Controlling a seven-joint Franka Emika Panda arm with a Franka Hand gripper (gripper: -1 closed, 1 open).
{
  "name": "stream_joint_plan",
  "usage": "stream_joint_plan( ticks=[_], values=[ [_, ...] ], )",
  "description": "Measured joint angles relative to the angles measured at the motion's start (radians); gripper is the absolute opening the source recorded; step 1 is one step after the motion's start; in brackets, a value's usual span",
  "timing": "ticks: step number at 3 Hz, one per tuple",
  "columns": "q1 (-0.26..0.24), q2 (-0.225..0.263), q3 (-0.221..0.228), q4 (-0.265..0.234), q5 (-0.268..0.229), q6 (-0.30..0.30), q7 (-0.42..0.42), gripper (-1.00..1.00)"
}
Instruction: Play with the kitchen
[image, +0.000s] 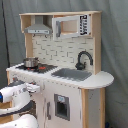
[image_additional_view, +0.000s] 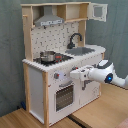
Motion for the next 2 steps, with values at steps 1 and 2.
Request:
stream_joint_plan(
  ticks=[1, 2],
  values=[
    [0.003, -0.001, 0.002, 0.001, 0.000, -0.013, -0.116, -1.00],
    [0.005, -0.006, 0.003, 0.002, 0.000, -0.021, -0.219, -1.00]
  ],
)
